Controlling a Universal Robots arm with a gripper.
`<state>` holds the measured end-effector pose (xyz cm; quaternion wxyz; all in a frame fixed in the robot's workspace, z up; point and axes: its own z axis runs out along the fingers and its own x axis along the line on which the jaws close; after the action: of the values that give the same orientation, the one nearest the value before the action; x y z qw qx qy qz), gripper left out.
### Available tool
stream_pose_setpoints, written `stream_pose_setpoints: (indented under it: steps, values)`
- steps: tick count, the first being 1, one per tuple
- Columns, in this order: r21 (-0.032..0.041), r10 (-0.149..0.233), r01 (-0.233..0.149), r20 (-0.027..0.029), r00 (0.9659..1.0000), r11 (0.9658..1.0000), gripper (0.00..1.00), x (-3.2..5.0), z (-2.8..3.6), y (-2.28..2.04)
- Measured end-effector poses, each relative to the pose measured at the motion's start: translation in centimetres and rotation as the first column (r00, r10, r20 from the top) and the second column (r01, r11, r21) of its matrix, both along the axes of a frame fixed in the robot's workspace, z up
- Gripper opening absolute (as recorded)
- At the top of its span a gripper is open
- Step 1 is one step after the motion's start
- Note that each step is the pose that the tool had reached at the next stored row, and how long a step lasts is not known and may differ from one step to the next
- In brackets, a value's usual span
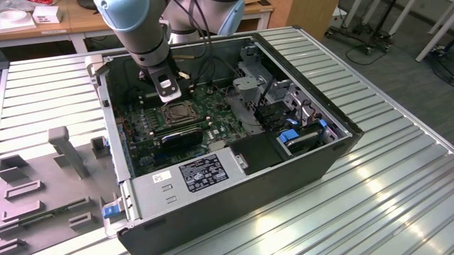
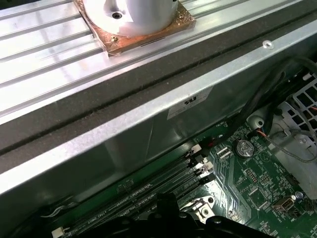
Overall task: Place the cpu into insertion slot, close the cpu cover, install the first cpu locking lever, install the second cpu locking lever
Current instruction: 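Install the first cpu locking lever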
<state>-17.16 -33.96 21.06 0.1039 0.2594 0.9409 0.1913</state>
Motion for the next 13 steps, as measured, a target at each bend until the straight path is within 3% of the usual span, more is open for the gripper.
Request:
stream_pose_setpoints:
  steps: [9,11,13]
  values:
    - [0.0016,0.001,-0.001,0.0011,1.0,1.0,0.11,0.0,-0.69,-0.49]
    - [0.0067,0.001,-0.001,0.0031,1.0,1.0,0.11,0.0,-0.71,-0.5]
    - [0.017,0.001,-0.001,0.0052,1.0,0.9999,0.11,0.01,-0.72,-0.49]
